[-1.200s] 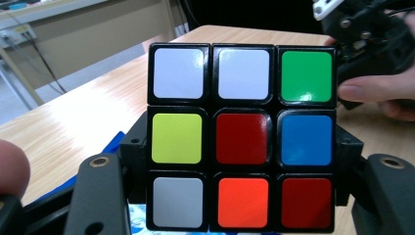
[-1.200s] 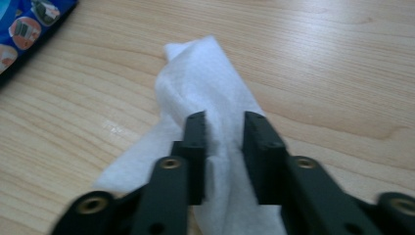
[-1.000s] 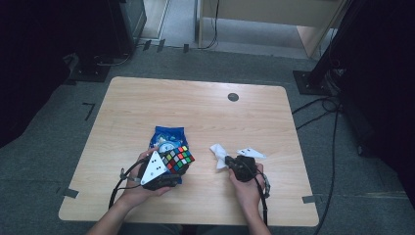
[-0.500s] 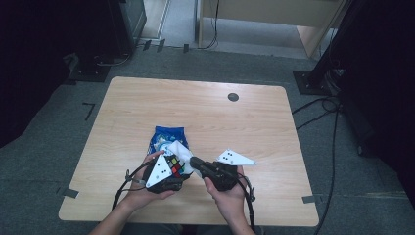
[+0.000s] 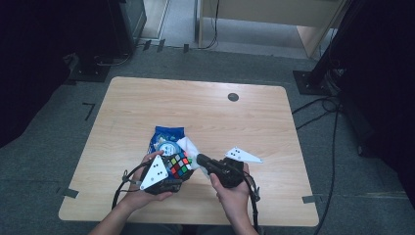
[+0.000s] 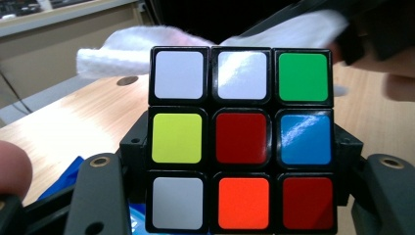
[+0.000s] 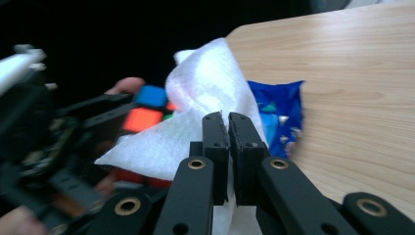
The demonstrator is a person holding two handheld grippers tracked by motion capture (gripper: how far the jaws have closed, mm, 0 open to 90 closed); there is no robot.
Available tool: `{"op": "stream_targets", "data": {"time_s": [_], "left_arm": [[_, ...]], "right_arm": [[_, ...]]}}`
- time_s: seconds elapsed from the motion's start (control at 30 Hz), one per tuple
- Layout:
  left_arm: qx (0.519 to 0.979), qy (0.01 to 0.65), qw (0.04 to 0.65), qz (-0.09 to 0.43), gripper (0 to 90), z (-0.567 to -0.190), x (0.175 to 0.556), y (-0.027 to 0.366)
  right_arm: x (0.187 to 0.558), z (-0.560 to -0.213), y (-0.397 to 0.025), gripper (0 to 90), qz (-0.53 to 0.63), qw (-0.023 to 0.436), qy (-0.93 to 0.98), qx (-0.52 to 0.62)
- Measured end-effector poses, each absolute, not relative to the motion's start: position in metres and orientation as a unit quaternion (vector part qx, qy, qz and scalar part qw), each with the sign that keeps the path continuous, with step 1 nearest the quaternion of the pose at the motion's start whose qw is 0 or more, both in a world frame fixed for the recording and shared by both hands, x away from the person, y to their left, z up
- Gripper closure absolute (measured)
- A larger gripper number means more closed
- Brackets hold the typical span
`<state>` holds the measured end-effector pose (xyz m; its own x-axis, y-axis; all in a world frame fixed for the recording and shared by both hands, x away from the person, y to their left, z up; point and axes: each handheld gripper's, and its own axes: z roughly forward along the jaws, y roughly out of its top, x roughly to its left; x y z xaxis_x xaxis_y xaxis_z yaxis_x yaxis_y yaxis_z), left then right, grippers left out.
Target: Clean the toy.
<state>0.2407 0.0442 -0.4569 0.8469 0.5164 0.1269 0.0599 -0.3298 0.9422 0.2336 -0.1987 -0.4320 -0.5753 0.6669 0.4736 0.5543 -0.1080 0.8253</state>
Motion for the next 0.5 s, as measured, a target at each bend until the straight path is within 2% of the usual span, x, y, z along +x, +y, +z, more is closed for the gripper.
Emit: {"op": "stream_targets", "data": {"time_s": [0.27, 0.43, 0.5], "left_arm": [[0.791, 0.178, 0.549, 0.203, 33.9, -0.457, 0.238, 0.041], [0.781, 0.189, 0.562, 0.195, 33.9, -0.452, 0.241, 0.049], [0.776, 0.200, 0.568, 0.189, 33.8, -0.451, 0.244, 0.052]], "right_arm": [[0.222, -0.416, -0.183, 85.9, 0.608, 0.039, 0.674, 0.418], [0.236, -0.434, -0.200, 85.7, 0.573, 0.070, 0.675, 0.460], [0.243, -0.444, -0.209, 82.6, 0.556, 0.075, 0.675, 0.480]]}}
